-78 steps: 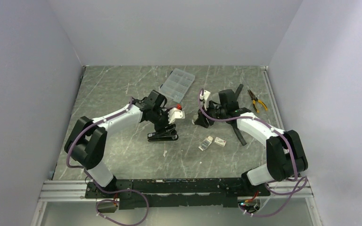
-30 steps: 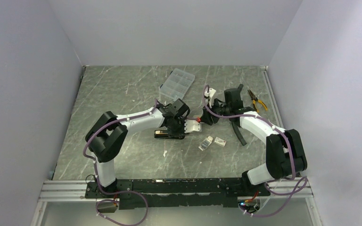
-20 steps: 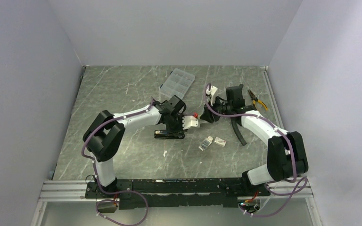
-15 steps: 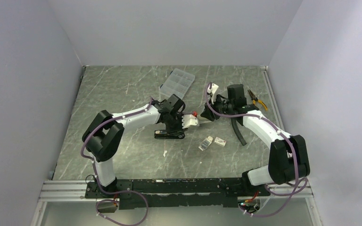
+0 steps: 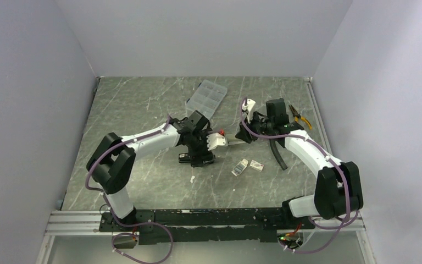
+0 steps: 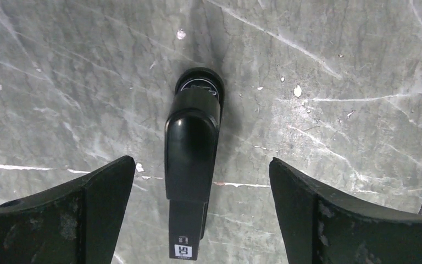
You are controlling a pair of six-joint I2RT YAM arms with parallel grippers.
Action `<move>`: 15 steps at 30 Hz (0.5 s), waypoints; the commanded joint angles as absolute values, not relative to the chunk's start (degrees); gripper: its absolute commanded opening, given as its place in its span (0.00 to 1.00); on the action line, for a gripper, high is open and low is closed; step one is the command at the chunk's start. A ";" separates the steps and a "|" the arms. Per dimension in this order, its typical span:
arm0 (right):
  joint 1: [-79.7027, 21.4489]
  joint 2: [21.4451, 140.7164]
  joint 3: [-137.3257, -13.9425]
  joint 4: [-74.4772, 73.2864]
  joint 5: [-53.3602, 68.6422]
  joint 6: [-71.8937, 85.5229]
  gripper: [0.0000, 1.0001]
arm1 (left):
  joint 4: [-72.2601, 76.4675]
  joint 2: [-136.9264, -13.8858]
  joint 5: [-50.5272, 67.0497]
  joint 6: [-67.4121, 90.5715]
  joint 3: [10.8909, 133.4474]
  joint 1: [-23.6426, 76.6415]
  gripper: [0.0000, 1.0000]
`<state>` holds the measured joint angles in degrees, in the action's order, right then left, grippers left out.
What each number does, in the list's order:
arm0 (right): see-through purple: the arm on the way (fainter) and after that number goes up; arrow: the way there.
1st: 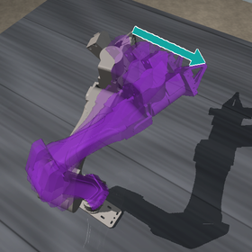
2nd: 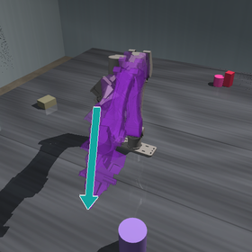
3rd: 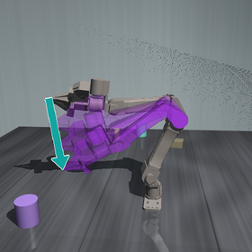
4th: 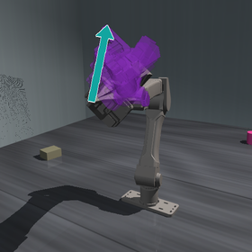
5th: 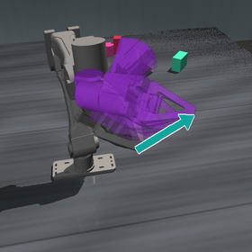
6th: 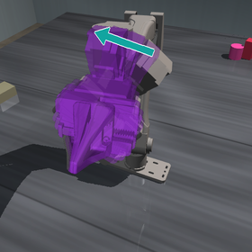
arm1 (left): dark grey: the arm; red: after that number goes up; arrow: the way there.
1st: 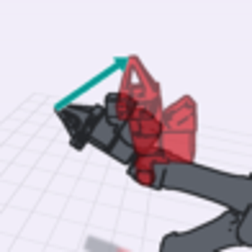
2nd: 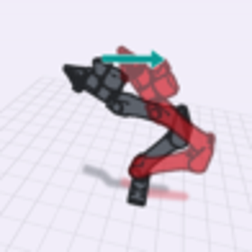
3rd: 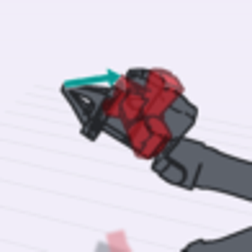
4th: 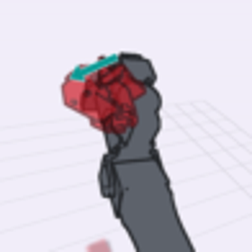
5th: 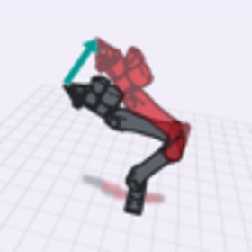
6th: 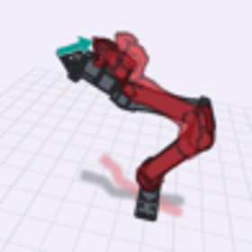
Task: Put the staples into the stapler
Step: Close the stapler at the center of the board.
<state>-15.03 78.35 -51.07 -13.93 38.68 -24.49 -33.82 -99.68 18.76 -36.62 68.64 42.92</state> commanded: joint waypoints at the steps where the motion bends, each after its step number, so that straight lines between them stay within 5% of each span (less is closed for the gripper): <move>1: -14.56 75.16 -53.78 -14.69 37.19 -25.26 0.48 | -32.19 -94.42 22.39 -34.48 68.50 41.35 0.97; 11: -8.54 70.62 -54.96 -14.00 31.98 -17.78 0.63 | -22.84 -81.07 25.69 -24.08 65.79 27.64 0.97; 15: -5.65 68.42 -55.90 -14.45 30.21 -13.29 0.85 | -15.13 -74.10 23.03 -17.04 60.87 19.13 0.97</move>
